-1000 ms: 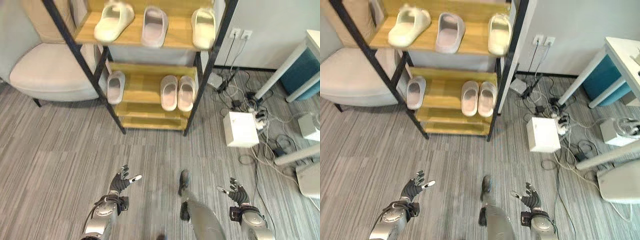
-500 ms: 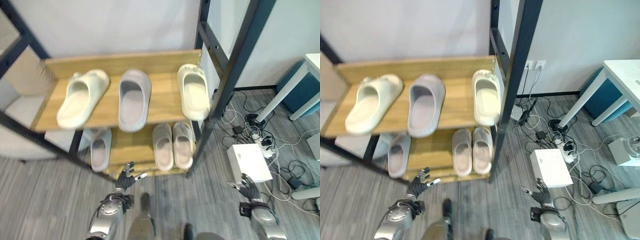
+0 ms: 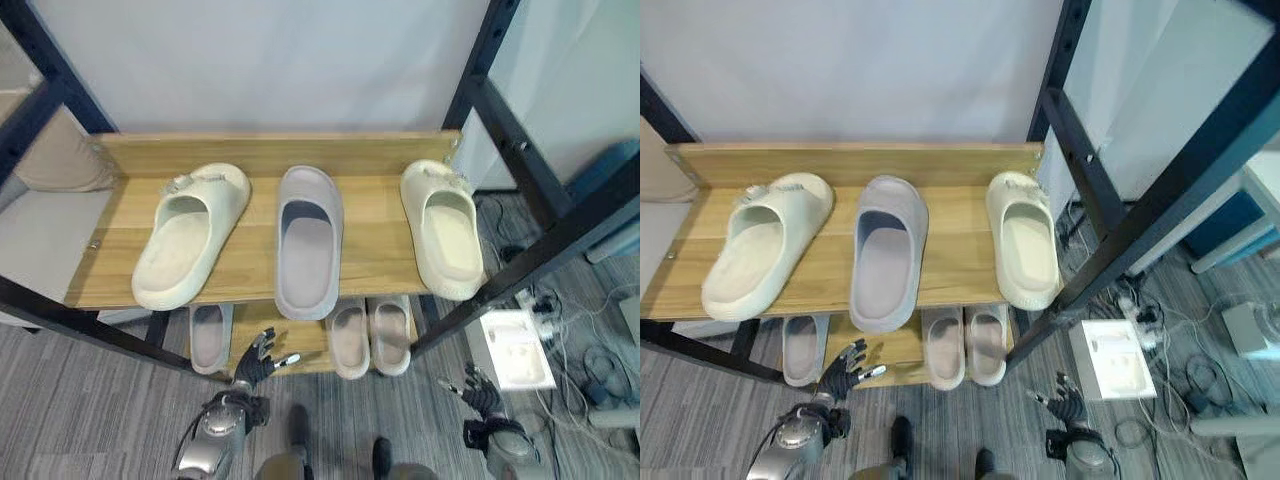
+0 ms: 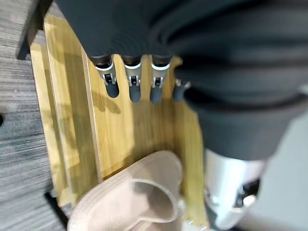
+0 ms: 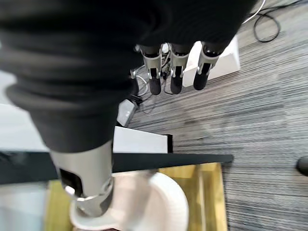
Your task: Arrange the slippers neatly on the shoe rack.
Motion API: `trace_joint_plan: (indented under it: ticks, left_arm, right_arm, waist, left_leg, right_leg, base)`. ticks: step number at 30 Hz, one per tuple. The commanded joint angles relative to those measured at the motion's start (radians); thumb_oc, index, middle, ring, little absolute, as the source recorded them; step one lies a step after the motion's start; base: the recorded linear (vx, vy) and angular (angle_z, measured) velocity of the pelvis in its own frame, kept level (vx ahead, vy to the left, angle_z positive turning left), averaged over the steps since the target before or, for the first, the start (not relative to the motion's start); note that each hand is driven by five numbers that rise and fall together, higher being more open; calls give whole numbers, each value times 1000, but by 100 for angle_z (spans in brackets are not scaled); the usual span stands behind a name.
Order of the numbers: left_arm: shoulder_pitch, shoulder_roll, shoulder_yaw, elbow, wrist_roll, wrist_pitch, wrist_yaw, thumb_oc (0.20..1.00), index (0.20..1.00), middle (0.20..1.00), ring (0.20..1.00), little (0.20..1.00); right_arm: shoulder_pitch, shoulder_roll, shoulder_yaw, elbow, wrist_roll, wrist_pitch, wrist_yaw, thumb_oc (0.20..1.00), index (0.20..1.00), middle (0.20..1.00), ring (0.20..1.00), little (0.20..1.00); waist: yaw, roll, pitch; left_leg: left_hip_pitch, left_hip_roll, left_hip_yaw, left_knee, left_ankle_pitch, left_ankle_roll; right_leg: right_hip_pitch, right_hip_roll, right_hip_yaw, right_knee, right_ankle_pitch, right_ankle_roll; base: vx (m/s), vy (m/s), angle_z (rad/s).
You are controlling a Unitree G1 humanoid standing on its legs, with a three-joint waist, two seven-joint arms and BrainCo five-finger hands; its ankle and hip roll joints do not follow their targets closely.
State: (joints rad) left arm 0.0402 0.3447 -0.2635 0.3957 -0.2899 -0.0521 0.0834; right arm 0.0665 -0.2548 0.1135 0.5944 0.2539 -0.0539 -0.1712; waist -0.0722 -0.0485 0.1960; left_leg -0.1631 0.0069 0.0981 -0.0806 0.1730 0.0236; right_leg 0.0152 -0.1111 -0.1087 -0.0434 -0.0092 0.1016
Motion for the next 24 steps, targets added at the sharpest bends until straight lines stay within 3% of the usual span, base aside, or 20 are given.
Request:
trace_joint_plan:
  ticks: [1, 4, 6, 8, 9, 10, 13, 21, 24]
  left_arm:
    - [3, 15, 60, -62, 16, -49, 8, 1000, 1000, 1000, 1000, 1000]
    - [20, -2, 74, -57, -5, -50, 15, 1000, 1000, 1000, 1000, 1000]
    - [9, -20, 65, -56, -19, -53, 23, 1000, 1000, 1000, 1000, 1000]
    - [-3, -33, 51, -59, -37, -55, 22, 1000, 1000, 1000, 1000, 1000]
    - [7, -38, 47, -64, -36, -53, 25, 1000, 1000, 1000, 1000, 1000]
    - [13, -46, 37, -60, -35, -48, 24, 1000, 1000, 1000, 1000, 1000]
    - [28, -44, 20, -66, -15, -45, 12, 1000, 1000, 1000, 1000, 1000]
    - [45, -28, 33, -64, 7, -42, 7, 1000, 1000, 1000, 1000, 1000]
    - [45, -25, 27, -66, 26, -42, -1, 1000, 1000, 1000, 1000, 1000]
  right_arm:
    - [-20, -32, 10, -35, -43, -26, 2, 1000, 1000, 1000, 1000, 1000]
    - [-24, -33, 22, -26, -36, -28, 5, 1000, 1000, 1000, 1000, 1000]
    - [-37, -54, 35, -39, -30, -36, 2, 1000, 1000, 1000, 1000, 1000]
    - [-48, -65, 26, -33, -15, -43, -4, 1000, 1000, 1000, 1000, 1000]
    - [-45, -66, 23, -37, -10, -45, -3, 1000, 1000, 1000, 1000, 1000]
    - [-32, -69, 17, -43, -9, -44, -2, 1000, 1000, 1000, 1000, 1000]
    - [-25, -77, 7, -38, -28, -44, -8, 1000, 1000, 1000, 1000, 1000]
    - [-16, -83, 60, -119, -109, -36, 14, 1000, 1000, 1000, 1000, 1000]
    - [-16, -123, 107, -233, -241, -32, 18, 1000, 1000, 1000, 1000, 1000]
  waist:
    - [67, 12, -1]
    - [82, 8, 2]
    - [90, 17, 27]
    - [85, 4, 37]
    - [75, 8, 22]
    - [60, 22, 6]
    - [42, 39, -29]
    - [60, 11, -52]
    - [66, 4, -54]
  left_leg:
    - [91, 64, 71, -7, -129, -56]
    - [85, 71, 63, 9, -90, -71]
    - [43, 89, 14, 65, -54, -96]
    - [39, 95, -47, 141, -101, -106]
    - [85, 122, -46, 133, -124, -110]
    - [116, 138, -49, 88, -113, -115]
    - [174, 125, -35, -7, -124, -116]
    - [207, 102, -15, -7, -156, -94]
    - [210, 97, -13, -7, -162, -88]
  right_leg:
    - [14, -11, -4, 23, -21, 36]
    - [54, 26, -1, -26, -41, 5]
    - [76, 60, -7, -44, -65, -27]
    - [65, 36, -46, -44, -47, -39]
    - [59, 31, -69, -44, -48, -37]
    - [61, 40, -77, -44, -57, -35]
    - [70, 35, -101, -44, -45, -20]
    - [91, 4, -85, -44, -36, 3]
    - [92, 0, -84, -44, -38, 8]
  base:
    - [-157, -74, -22]
    - [-87, -199, -22]
    - [-203, -197, 39]
    - [-275, -26, 96]
    - [-140, 76, 61]
    - [1, 96, 35]
    - [58, 173, 70]
    - [37, 100, 1]
    - [20, 43, 1]
